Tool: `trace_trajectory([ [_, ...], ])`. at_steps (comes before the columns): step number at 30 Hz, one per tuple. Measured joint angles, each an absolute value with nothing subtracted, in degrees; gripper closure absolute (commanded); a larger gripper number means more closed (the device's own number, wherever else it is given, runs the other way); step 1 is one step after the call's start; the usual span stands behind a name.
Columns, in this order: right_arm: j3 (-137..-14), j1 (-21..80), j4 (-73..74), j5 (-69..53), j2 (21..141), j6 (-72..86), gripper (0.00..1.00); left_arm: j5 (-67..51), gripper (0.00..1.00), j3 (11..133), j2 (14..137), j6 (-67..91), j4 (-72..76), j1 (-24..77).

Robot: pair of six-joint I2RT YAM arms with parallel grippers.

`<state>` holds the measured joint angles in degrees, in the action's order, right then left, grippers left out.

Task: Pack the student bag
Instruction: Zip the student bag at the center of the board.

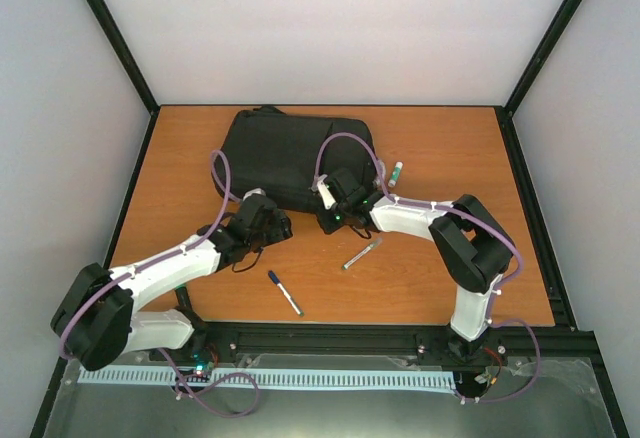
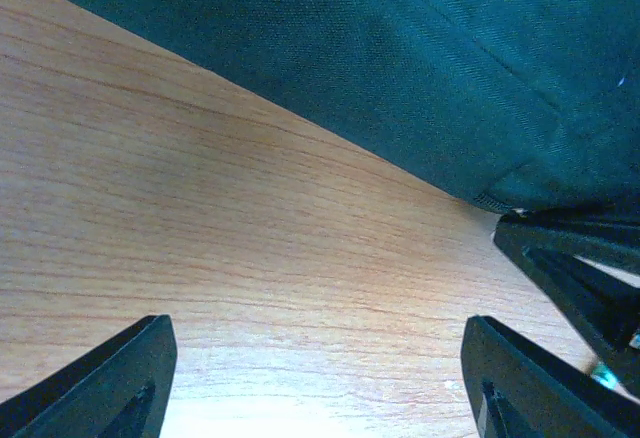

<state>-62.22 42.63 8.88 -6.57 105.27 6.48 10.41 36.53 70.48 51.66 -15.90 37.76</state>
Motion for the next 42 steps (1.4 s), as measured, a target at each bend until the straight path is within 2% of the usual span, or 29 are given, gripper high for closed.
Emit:
trace_trajectory([
  [8, -62.2, 42.6, 11.0, -10.8, 104.2, 4.5, 0.97, 8.2, 0.18, 35.4, 70.7, 59.7, -9.6, 37.8],
  [17, -62.2, 42.5, 11.8, -12.8, 104.1, 2.8, 0.97, 4.7, 0.27, 38.7, 82.3, 67.8, -1.6, 37.7],
  [23, -62.2, 42.5, 12.1, -13.3, 103.9, 2.3, 0.97, 4.3, 0.24, 40.4, 85.6, 70.6, 2.6, 37.7],
  [25, -62.2, 42.5, 12.2, -13.8, 103.9, 2.3, 0.97, 4.3, 0.26, 40.8, 86.3, 71.2, 3.6, 37.7],
  [29, -62.2, 42.5, 12.2, -14.2, 103.9, 2.3, 0.97, 4.3, 0.36, 42.0, 88.4, 72.6, 5.0, 37.6],
  [32, -62.2, 42.5, 12.2, -14.4, 103.9, 2.2, 0.97, 4.3, 0.56, 42.7, 90.2, 73.6, 6.1, 37.6],
  [36, -62.1, 42.5, 12.2, -14.4, 103.7, 1.8, 0.97, 4.8, 0.87, 42.6, 91.0, 75.0, 8.3, 37.6],
  [38, -62.1, 42.4, 12.2, -14.4, 103.4, 1.5, 0.97, 5.0, 0.99, 42.6, 91.0, 75.6, 8.9, 37.6],
  [42, -62.1, 41.8, 12.7, -15.1, 103.2, 0.8, 0.97, 5.1, 0.99, 42.6, 91.0, 75.4, 9.2, 37.6],
])
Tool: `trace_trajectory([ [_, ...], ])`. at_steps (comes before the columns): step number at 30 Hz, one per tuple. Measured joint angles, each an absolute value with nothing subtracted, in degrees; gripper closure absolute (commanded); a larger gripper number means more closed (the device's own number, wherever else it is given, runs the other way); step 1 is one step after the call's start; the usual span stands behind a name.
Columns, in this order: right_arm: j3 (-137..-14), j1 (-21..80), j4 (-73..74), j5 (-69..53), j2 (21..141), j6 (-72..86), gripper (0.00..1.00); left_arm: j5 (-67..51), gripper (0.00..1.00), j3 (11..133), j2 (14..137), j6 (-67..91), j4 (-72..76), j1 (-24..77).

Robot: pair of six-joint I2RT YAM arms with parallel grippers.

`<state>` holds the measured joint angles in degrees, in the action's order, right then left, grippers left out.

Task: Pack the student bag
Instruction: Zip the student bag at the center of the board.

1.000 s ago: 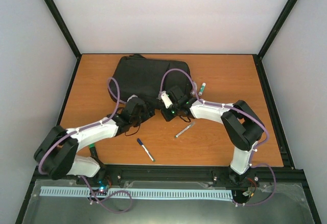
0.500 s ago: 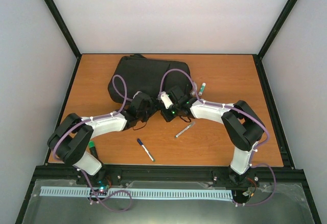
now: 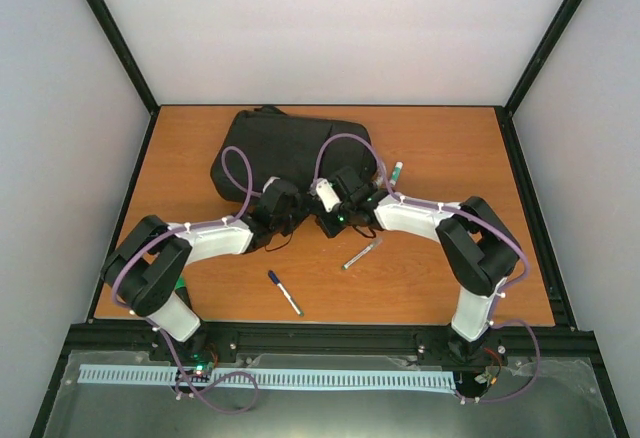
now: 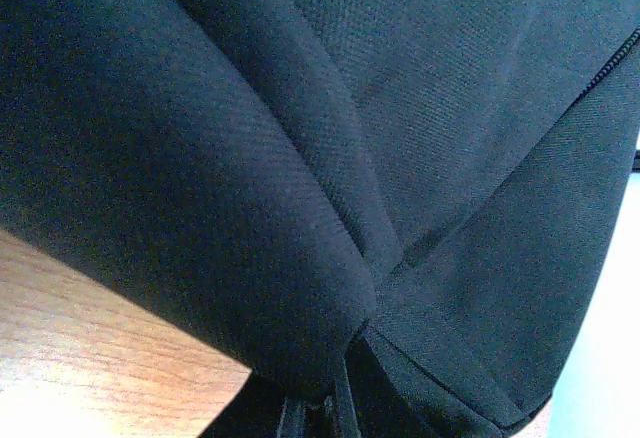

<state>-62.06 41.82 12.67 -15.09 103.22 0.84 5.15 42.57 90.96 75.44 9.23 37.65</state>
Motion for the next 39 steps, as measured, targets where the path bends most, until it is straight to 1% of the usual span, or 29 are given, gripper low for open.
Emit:
trace_trajectory([
  [6, -61.6, 39.8, 13.7, -18.1, 102.8, -0.7, 0.97, 5.3, 0.99, 41.5, 89.2, 75.0, 8.7, 37.6],
  [20, -59.3, 32.3, 19.1, -26.5, 98.8, -6.2, 0.97, 5.1, 0.99, 36.4, 81.0, 73.0, 7.0, 37.3],
  [24, -59.2, 30.1, 20.6, -26.9, 98.7, -8.0, 0.97, 4.9, 0.99, 35.9, 78.9, 71.5, 5.2, 36.6],
  [30, -59.0, 25.1, 22.6, -23.2, 98.7, -10.1, 0.97, 6.0, 0.99, 35.3, 76.6, 68.8, -0.1, 34.6],
  [34, -59.0, 24.5, 22.9, -22.9, 98.7, -11.8, 0.97, 5.8, 0.99, 35.3, 76.3, 67.2, -1.2, 34.1],
  [35, -58.9, 24.5, 23.0, -23.2, 98.7, -12.4, 0.97, 5.5, 0.97, 35.3, 76.3, 66.8, -1.4, 33.6],
  [37, -58.7, 24.5, 23.0, -24.3, 98.6, -13.4, 0.97, 4.3, 0.87, 35.3, 76.4, 65.5, -1.4, 32.3],
  [39, -58.5, 24.9, 23.0, -25.3, 98.6, -14.3, 0.97, 2.9, 0.85, 35.4, 77.1, 63.8, -1.4, 30.6],
])
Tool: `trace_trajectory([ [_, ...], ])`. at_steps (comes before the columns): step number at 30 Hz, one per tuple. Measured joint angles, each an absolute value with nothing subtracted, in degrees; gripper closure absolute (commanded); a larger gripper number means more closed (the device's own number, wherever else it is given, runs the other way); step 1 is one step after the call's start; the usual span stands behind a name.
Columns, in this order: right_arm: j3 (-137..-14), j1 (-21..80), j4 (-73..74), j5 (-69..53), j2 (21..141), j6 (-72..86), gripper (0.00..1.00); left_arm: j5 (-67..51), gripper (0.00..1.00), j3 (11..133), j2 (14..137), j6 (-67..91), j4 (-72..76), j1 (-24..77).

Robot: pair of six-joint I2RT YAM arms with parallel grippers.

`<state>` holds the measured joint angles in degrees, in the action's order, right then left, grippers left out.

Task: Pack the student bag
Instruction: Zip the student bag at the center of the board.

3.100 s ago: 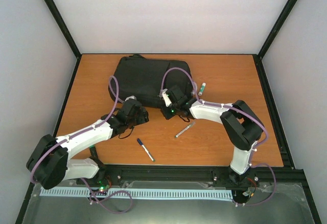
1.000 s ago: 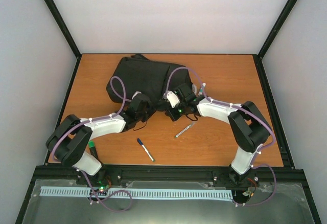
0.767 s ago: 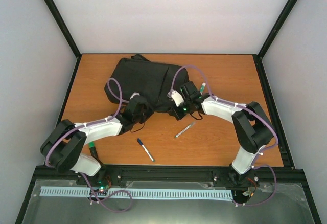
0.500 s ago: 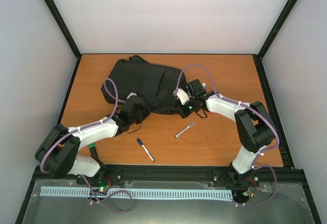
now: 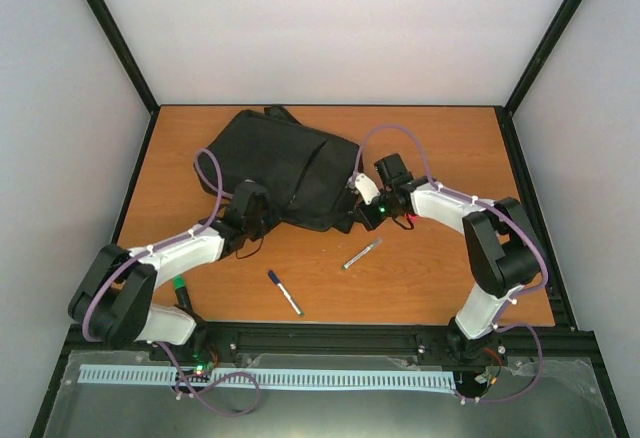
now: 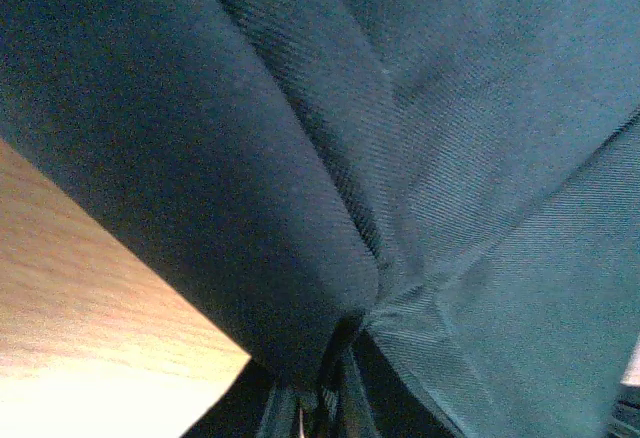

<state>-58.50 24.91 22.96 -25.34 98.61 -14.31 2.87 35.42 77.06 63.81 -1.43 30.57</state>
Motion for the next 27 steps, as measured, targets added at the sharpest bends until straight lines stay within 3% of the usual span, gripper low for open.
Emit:
trace_trajectory([
  [6, -58.1, 29.0, 22.9, -27.1, 98.6, -15.4, 0.97, 0.4, 0.78, 40.4, 83.2, 57.8, -4.2, 24.2],
  [10, -58.8, 33.9, 22.7, -27.2, 98.7, -15.0, 0.97, -0.3, 0.39, 45.6, 87.5, 54.4, -5.9, 20.3],
  [12, -60.2, 35.6, 23.1, -27.6, 99.1, -14.3, 0.97, 0.0, 0.3, 48.0, 88.8, 53.4, -6.7, 18.5],
  [19, -65.2, 36.8, 25.7, -29.8, 102.7, -11.4, 0.97, 1.4, 0.27, 48.8, 83.5, 53.6, -10.8, 16.6],
  [27, -66.1, 36.8, 26.2, -31.4, 104.0, -9.4, 0.97, -4.3, 0.35, 43.3, 73.1, 58.2, -13.8, 19.0],
])
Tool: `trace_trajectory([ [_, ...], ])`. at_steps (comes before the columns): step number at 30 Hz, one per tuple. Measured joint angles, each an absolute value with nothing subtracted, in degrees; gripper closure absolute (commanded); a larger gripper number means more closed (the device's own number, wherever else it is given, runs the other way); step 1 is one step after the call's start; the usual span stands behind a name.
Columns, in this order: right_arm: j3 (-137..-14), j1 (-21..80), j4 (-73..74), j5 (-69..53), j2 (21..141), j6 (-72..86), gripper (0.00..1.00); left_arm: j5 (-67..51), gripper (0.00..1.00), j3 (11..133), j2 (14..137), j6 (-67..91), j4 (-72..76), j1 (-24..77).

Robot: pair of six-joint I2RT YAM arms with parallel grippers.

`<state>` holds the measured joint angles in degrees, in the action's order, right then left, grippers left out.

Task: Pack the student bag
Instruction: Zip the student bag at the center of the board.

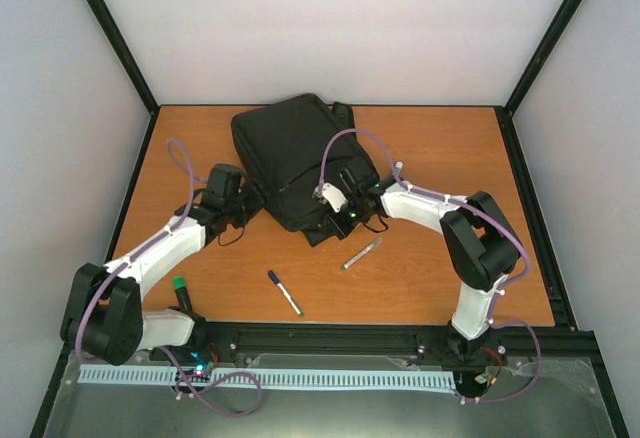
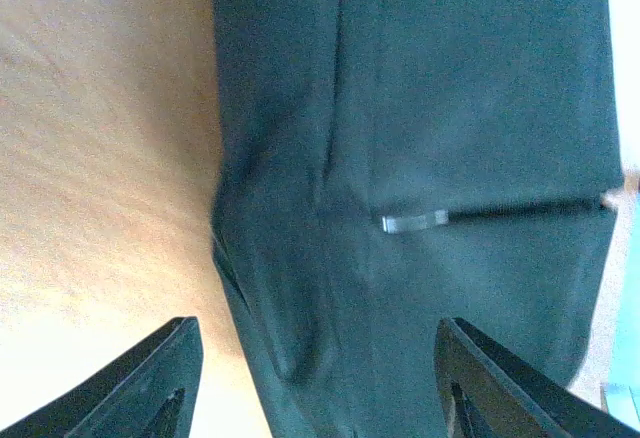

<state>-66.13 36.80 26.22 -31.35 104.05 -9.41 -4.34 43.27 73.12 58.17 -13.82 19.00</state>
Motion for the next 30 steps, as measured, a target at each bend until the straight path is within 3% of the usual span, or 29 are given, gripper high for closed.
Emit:
trace_trajectory([
  [9, -67.9, 37.6, 27.0, -32.0, 104.9, -8.5, 0.97, -9.0, 0.44, 41.8, 74.8, 64.8, -13.7, 27.7],
  [14, -68.3, 38.4, 27.2, -32.0, 105.2, -8.5, 0.97, -9.6, 0.54, 43.0, 79.2, 66.7, -13.0, 29.8],
  [17, -68.3, 38.5, 27.3, -32.0, 105.3, -8.4, 0.97, -9.9, 0.65, 43.6, 81.2, 67.7, -11.8, 30.2],
  [23, -68.8, 38.7, 28.1, -31.7, 106.3, -8.4, 0.97, -9.3, 0.98, 44.1, 82.3, 68.9, -11.0, 30.3],
  [30, -69.2, 38.6, 29.5, -28.8, 107.0, -9.4, 0.97, -7.5, 0.99, 45.0, 81.0, 67.9, -12.5, 30.6],
])
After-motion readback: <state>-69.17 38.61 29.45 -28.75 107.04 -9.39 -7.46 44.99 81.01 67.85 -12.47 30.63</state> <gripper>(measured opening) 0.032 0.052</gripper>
